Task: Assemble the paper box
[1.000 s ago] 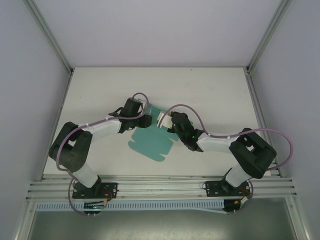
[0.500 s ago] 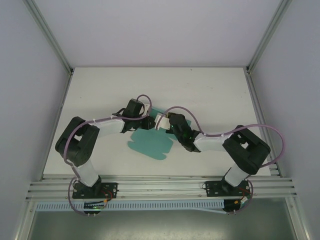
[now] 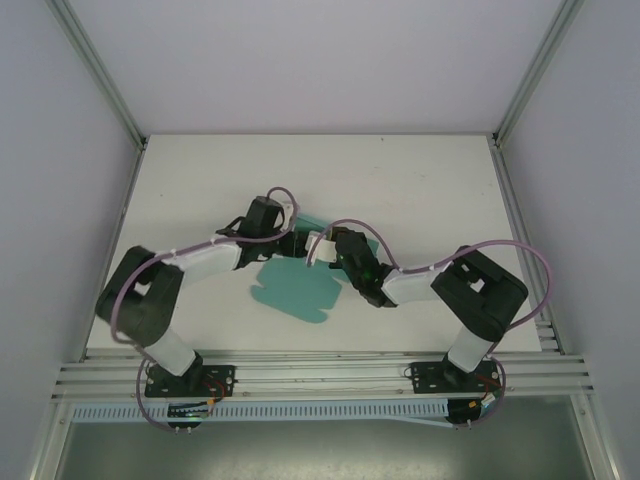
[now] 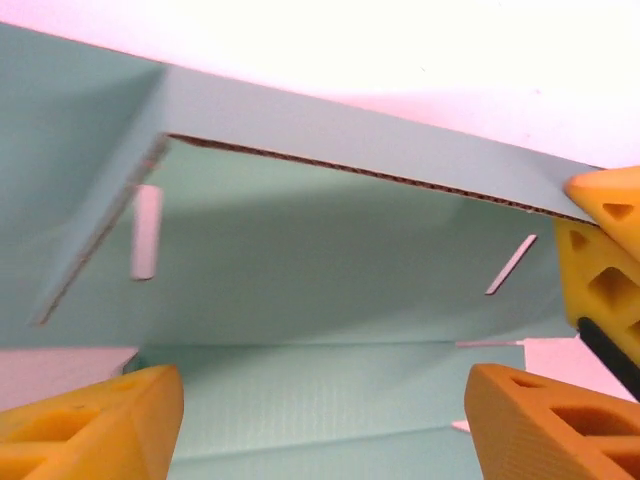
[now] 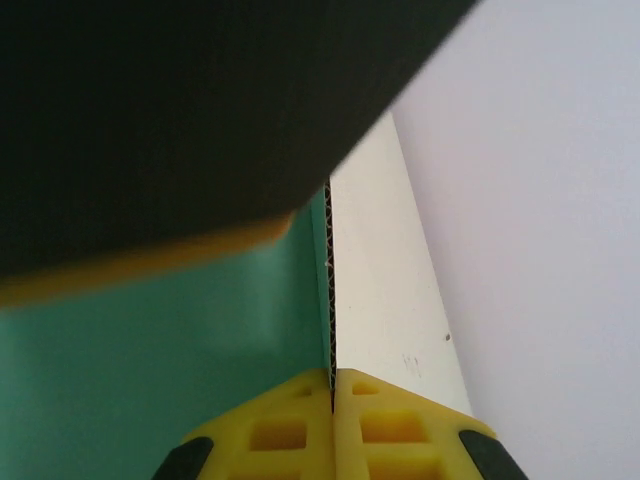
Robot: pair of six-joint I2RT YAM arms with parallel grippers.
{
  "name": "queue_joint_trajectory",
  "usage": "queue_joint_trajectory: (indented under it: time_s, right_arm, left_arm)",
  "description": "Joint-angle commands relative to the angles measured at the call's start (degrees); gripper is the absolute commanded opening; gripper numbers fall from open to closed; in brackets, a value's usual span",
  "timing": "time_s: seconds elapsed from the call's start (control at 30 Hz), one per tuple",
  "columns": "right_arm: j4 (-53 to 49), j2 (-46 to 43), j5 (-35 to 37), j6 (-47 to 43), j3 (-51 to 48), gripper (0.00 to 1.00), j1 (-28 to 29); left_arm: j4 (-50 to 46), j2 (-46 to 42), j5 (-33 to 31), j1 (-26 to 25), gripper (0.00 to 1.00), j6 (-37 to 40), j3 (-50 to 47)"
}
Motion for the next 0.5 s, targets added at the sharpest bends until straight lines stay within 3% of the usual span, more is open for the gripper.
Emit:
queue_joint_trajectory:
  time_s: [0.0,0.1,0.23,0.47]
  right_arm:
    - [-1.0,-1.0,-0.4,-2.3,1.7,0.0,-1.3]
    - [-1.0,-0.3,-1.1,-2.5,2.6,0.0,-2.4]
    - [2.3,2.1,-2.1,-4.7,4.5,0.0,-3.2]
    - [6.0,6.7,-7.5,-10.5,6.3,0.0,-3.1]
  left_arm:
    - [-4.5,-4.0,-3.9,0.2,0.69,-1.3,-4.2]
    - [-5.7,-4.2,-3.0,0.2,0.56,-1.8,-7.0]
    - [-6.6,-1.0,-0.7,0.2,0.28,-2.9,-8.8]
    - [-4.9,6.6,1.4,0.2,0.09,-4.0,-7.7]
